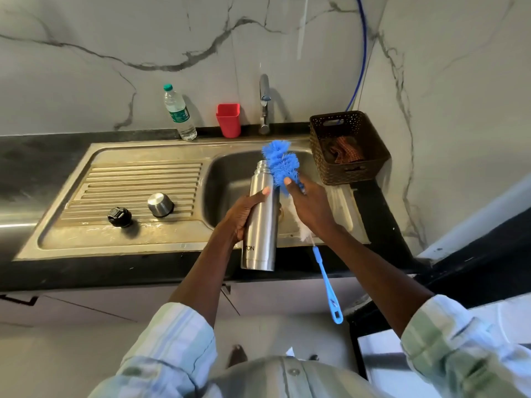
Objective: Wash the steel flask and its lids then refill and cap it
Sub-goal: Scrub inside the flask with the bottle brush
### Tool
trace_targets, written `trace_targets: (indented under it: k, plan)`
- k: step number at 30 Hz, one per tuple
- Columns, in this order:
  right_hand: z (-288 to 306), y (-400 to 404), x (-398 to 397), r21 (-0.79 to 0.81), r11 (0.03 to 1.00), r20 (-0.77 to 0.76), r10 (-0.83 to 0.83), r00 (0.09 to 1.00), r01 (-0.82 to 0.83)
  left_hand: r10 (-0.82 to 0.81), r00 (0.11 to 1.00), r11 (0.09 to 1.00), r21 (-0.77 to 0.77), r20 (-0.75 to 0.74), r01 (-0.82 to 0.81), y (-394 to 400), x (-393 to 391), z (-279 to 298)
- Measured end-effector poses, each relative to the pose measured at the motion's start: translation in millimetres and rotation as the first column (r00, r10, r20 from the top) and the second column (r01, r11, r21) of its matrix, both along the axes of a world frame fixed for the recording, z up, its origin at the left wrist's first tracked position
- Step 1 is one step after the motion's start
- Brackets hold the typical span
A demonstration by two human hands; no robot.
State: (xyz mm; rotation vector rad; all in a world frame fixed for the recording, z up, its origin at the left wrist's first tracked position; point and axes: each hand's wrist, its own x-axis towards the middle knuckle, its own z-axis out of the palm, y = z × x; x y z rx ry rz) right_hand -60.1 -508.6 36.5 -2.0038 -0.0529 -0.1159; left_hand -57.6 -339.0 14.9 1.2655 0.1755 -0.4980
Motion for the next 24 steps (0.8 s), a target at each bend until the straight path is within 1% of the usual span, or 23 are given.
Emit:
trace_targets:
  k: [1, 4, 5, 6, 7, 8, 11, 12, 15, 16, 19, 20, 22, 23, 24]
  plan:
    - [2.2, 0.4, -1.5, -0.010, 1.000, 0.002, 0.013, 1.000, -0.013, -0.002, 1.000, 1.000, -0.005, -0.006, 0.002, 0.8, 0.1, 0.5]
    - [0.6, 2.6, -5.1, -0.142, 0.986, 0.106, 0.105, 0.989, -0.089, 0.006, 1.000, 1.000, -0.029, 0.003, -0.005, 1.7, 2.6, 0.8]
    - [0.9, 0.4, -2.5, -0.133, 0.988, 0.088, 0.084, 0.993, -0.072, 0.005, 1.000, 1.000, -0.013, -0.007, -0.005, 2.0, 2.5, 1.0]
    - [1.7, -1.9, 0.8, -0.076, 0.996, 0.045, 0.050, 0.998, -0.047, 0.009, 1.000, 1.000, -0.007, -0.024, -0.009, 2.0, 2.1, 0.7]
    - [2.6, -3.5, 2.9, -0.041, 0.999, 0.003, 0.019, 1.000, -0.019, 0.021, 0.999, 0.999, -0.033, -0.043, -0.022, 2.6, 1.1, 0.1]
    - [2.9, -3.4, 2.6, -0.031, 0.999, -0.004, 0.015, 1.000, -0.015, 0.037, 0.998, 0.996, -0.078, -0.054, -0.041, 3.4, 0.7, -1.0]
    - [3.2, 1.7, -8.5, -0.169, 0.980, 0.090, 0.122, 0.988, -0.105, 0.065, 0.998, 0.979, -0.193, -0.001, -0.064, 6.4, 2.7, -3.3]
    - [1.2, 1.8, -8.7, -0.158, 0.982, 0.087, 0.115, 0.990, -0.100, 0.062, 0.998, 0.977, -0.208, 0.021, -0.056, 6.2, 2.5, -2.7]
    - [1.5, 1.8, -4.2, 0.045, 0.999, -0.059, 0.005, 0.998, -0.002, 0.061, 0.998, 0.981, -0.184, 0.011, -0.058, 2.7, -0.7, 2.7]
    - [3.1, 3.3, -5.4, 0.055, 0.998, -0.050, 0.007, 0.999, -0.004, 0.064, 0.998, 0.987, -0.151, 0.013, -0.062, 1.1, -1.1, 3.9]
    - [6.9, 6.8, -10.0, -0.031, 0.994, 0.061, 0.104, 0.993, -0.103, 0.057, 0.997, 0.998, -0.042, 0.059, -0.055, -0.9, -0.1, 8.2]
    - [7.0, 4.3, -6.5, -0.028, 0.996, 0.048, 0.089, 0.995, -0.088, 0.051, 0.997, 0.998, -0.030, 0.061, -0.049, -0.5, 0.1, 9.5]
    - [7.2, -2.6, 1.7, 0.031, 0.999, -0.025, 0.044, 0.999, -0.043, 0.053, 0.998, 0.996, -0.073, 0.045, -0.050, 2.5, 0.8, 10.9]
    - [6.2, -4.8, 3.1, 0.031, 0.999, -0.028, 0.030, 0.999, -0.029, 0.054, 0.998, 0.993, -0.110, 0.043, -0.049, 4.5, 2.0, 10.7]
    - [5.9, -5.7, 0.8, 0.002, 1.000, 0.003, 0.030, 1.000, -0.030, 0.052, 0.997, 0.990, -0.136, 0.056, -0.044, 5.8, 3.8, 11.0]
